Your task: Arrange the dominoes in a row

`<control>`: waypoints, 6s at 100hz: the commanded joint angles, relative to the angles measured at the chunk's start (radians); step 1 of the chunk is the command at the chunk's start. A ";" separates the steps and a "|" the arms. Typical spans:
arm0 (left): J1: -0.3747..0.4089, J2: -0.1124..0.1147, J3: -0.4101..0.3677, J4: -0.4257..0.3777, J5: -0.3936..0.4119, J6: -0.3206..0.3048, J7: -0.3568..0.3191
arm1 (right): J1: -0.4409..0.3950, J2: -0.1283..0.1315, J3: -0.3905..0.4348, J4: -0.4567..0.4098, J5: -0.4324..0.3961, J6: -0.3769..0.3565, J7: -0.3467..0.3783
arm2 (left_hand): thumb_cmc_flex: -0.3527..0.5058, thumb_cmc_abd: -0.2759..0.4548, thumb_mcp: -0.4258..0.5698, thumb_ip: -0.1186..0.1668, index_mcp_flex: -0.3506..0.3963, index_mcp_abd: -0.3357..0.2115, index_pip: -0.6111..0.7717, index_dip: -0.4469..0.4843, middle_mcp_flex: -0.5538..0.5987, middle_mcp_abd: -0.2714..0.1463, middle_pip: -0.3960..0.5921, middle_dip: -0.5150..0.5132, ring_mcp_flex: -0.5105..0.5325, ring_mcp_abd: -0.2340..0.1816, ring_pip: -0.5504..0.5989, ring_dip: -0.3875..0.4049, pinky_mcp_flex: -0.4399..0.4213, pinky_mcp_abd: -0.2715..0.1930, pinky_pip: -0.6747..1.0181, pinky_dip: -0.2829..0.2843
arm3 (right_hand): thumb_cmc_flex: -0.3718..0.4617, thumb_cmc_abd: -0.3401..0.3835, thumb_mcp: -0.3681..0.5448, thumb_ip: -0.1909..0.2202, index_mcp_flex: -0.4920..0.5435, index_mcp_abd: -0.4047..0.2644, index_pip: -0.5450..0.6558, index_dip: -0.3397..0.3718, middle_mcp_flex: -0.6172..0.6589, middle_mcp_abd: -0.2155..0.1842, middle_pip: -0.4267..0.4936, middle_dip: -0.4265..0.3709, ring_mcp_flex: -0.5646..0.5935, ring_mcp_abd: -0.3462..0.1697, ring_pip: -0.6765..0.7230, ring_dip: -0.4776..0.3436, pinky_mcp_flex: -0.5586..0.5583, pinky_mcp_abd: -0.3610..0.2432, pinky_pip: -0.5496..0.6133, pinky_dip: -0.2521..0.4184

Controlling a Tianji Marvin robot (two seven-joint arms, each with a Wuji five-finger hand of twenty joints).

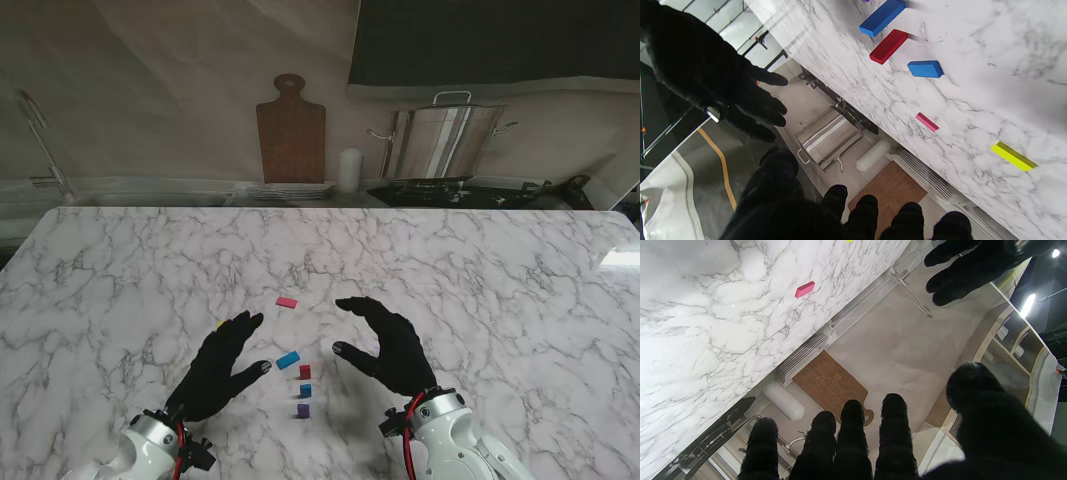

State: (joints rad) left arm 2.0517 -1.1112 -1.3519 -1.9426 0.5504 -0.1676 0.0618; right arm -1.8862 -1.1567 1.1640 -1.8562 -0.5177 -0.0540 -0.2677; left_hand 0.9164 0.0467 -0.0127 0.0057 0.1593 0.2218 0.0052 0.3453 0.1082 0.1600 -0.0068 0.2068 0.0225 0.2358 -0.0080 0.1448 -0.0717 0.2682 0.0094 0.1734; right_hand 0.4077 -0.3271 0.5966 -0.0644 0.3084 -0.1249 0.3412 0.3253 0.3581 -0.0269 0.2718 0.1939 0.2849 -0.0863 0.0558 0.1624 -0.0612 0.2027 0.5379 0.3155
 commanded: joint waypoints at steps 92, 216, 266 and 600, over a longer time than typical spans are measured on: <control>-0.398 0.090 0.191 0.232 0.369 0.053 -0.337 | -0.020 -0.010 0.049 -0.024 0.077 0.005 0.007 | 0.053 -0.144 0.034 0.010 0.053 -0.012 0.087 0.096 0.081 0.012 0.042 0.125 0.005 0.038 0.113 0.322 -0.022 -0.002 0.160 0.446 | 0.032 0.035 -0.022 0.029 -0.026 -0.029 -0.008 0.028 -0.016 -0.005 0.008 0.020 -0.012 -0.035 -0.021 -0.026 0.001 -0.010 -0.011 0.048; -0.591 0.088 0.433 0.437 0.488 0.113 -0.186 | -0.023 -0.009 0.057 -0.030 0.092 0.008 0.025 | 0.095 -0.364 0.473 -0.056 0.100 -0.212 0.780 0.511 0.121 -0.016 0.305 0.140 0.057 0.061 0.317 0.343 0.080 0.034 0.187 0.492 | 0.033 0.034 -0.002 0.028 -0.014 -0.017 0.005 0.048 -0.010 0.002 0.018 0.029 -0.006 -0.032 -0.019 -0.025 0.017 -0.007 0.000 0.079; -0.571 0.080 0.417 0.418 0.432 0.122 -0.187 | -0.022 -0.007 0.053 -0.030 0.088 0.010 0.028 | 0.028 -0.326 0.432 -0.041 0.139 -0.162 0.625 0.356 0.129 -0.015 0.343 0.179 0.049 0.061 0.342 0.361 0.061 0.027 0.204 0.491 | 0.032 0.033 -0.001 0.028 -0.012 -0.017 0.005 0.051 -0.009 0.002 0.020 0.031 -0.002 -0.031 -0.017 -0.024 0.029 -0.005 0.015 0.093; -0.576 0.090 0.453 0.412 0.539 0.134 -0.167 | -0.016 -0.009 0.051 -0.019 0.095 0.009 0.026 | 0.217 -0.618 0.674 -0.122 0.189 -0.113 0.978 0.678 0.559 -0.121 0.891 0.982 0.142 0.046 0.770 0.713 -0.024 0.071 0.492 0.362 | 0.035 0.032 0.023 0.030 -0.010 -0.012 0.010 0.052 -0.005 0.006 0.030 0.037 0.006 -0.027 -0.011 -0.017 0.034 -0.001 0.037 0.122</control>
State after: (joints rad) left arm 1.4678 -1.0213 -0.8976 -1.5409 1.0872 -0.0396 -0.0917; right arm -1.8988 -1.1640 1.2161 -1.8781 -0.4243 -0.0486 -0.2431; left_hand 1.0330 -0.5450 0.6214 -0.1218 0.3425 0.1384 0.9351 0.9957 0.6403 0.0751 0.7885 1.1446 0.1758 0.2708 0.7400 0.8380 -0.0722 0.3029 0.5217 0.5439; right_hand 0.4175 -0.3153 0.6108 -0.0564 0.3106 -0.1251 0.3418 0.3634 0.3607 -0.0242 0.2841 0.2279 0.2871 -0.0864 0.0558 0.1625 -0.0230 0.2040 0.5612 0.4252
